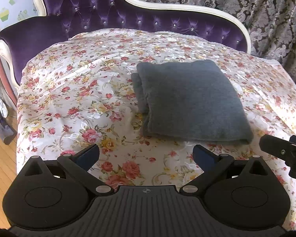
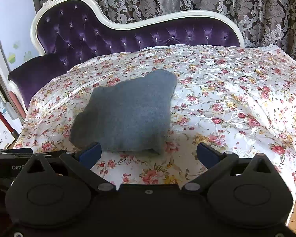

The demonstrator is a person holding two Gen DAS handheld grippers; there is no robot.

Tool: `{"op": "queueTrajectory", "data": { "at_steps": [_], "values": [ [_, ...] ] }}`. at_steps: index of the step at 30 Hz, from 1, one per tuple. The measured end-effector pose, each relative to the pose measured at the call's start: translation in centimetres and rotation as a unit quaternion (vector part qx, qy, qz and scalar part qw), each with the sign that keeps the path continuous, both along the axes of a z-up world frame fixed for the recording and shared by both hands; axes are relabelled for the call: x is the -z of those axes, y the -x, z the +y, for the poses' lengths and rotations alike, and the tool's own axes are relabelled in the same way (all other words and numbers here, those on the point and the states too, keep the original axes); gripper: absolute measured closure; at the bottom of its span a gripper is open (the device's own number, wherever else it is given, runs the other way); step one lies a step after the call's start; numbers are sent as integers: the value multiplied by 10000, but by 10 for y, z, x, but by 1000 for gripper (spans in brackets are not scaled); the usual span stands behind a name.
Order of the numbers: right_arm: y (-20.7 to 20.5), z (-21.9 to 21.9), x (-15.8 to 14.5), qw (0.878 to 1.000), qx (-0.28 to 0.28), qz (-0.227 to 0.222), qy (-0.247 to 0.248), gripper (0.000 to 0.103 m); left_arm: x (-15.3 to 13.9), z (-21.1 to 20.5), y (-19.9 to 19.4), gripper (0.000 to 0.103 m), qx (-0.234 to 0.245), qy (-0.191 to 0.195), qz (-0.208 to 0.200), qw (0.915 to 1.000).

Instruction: Fold small clothes

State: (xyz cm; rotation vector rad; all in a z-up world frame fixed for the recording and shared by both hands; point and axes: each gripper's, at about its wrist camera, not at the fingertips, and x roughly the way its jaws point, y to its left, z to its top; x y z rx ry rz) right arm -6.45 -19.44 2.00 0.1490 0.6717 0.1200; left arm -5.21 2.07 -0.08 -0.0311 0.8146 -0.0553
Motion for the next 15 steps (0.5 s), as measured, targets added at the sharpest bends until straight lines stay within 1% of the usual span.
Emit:
{"op": "queueTrajectory", "data": {
  "at_steps": [7, 15],
  "values": [
    [-1, 3, 0, 10000, -17, 19, -5, 1, -1, -2, -1, 1, -68, -175, 29, 9998],
    [-3, 4, 0, 10000, -65, 19, -14, 1, 0, 0, -5, 2, -67, -143, 87, 9998]
  ]
}}
